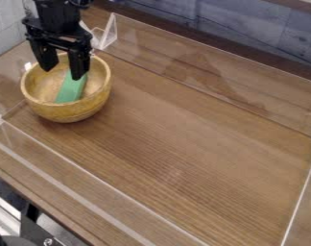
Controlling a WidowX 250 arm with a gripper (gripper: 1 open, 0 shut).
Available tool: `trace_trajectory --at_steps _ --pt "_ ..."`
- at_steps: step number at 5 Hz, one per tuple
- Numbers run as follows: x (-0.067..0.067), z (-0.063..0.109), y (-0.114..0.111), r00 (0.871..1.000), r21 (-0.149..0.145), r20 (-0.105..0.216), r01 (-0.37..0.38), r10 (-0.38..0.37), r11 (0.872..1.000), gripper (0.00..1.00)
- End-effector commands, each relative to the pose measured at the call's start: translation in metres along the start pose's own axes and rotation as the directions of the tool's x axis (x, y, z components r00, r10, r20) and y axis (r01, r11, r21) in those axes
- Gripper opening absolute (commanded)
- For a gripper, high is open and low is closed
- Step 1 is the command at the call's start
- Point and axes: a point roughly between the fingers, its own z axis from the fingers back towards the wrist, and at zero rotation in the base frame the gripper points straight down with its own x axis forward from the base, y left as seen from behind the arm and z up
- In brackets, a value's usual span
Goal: Move green stick from inside the wooden bowl to the table next to it
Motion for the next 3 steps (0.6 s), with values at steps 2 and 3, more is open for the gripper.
trace_trajectory --at_steps 2,3 --pt "0.0059 0.0058 -0.0009 0.999 0.011 0.024 -0.022 0.022 1.000 1.00" --pt "0.0071 0.0066 -0.0026 0.999 0.009 0.022 -0.031 0.031 0.999 1.00"
